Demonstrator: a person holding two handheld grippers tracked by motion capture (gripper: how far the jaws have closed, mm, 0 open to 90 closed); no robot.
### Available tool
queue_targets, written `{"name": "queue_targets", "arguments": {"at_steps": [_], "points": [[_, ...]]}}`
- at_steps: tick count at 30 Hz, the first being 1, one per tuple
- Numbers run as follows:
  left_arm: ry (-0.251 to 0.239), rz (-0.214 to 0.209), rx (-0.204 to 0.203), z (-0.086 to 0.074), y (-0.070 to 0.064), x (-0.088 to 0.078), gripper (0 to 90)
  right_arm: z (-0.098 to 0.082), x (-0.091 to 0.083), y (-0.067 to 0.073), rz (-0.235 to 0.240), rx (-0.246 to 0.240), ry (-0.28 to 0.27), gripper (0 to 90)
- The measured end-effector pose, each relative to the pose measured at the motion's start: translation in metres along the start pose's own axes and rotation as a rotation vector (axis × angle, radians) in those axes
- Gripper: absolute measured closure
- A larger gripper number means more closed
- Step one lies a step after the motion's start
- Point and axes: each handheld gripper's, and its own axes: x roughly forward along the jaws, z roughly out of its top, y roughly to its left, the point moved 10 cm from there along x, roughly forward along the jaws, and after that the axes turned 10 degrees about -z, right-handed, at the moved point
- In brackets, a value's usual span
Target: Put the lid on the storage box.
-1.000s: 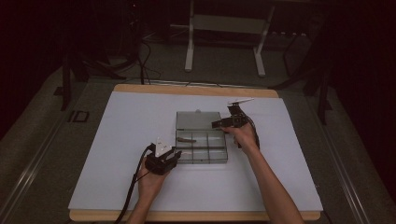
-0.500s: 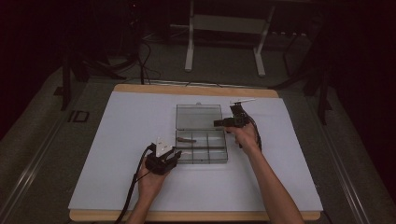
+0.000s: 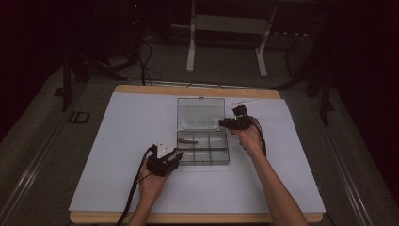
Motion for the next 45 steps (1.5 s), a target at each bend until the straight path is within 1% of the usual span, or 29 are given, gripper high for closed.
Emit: {"name": "queue_targets", "arguments": {"at_steps": [1,5,7,13,17,24,38,45], "points": [[0.000,0.000,0.000,0.000,0.000,0.000,67.1,0.000,0.000,0.000,0.000,0.000,0.000,67.5],[-0.002,0.001,-0.002,0.000,0.000,0.000,67.2,0.000,-0.005,0.001,-0.042,-0.063,-0.033,69.8],[-0.001,0.002,-0.002,0.000,0.000,0.000,67.2,0.000,-0.007,0.002,-0.059,-0.082,-0.047,71.0],[0.000,0.004,-0.002,0.000,0.000,0.000,67.3,0.000,-0.011,0.003,-0.095,-0.114,-0.077,73.8],[-0.001,0.005,-0.002,0.000,0.000,0.000,67.4,-0.001,-0.013,0.004,-0.113,-0.121,-0.099,75.3],[0.000,0.006,-0.002,0.000,0.000,0.000,67.4,-0.003,-0.017,0.006,-0.131,-0.133,-0.127,75.7],[-0.001,0.010,-0.005,0.000,0.000,0.000,67.6,-0.009,-0.029,0.010,-0.133,-0.154,-0.171,77.6],[-0.005,0.012,-0.012,0.000,0.000,0.000,67.8,-0.012,-0.033,0.012,-0.136,-0.164,-0.171,78.2]]}}
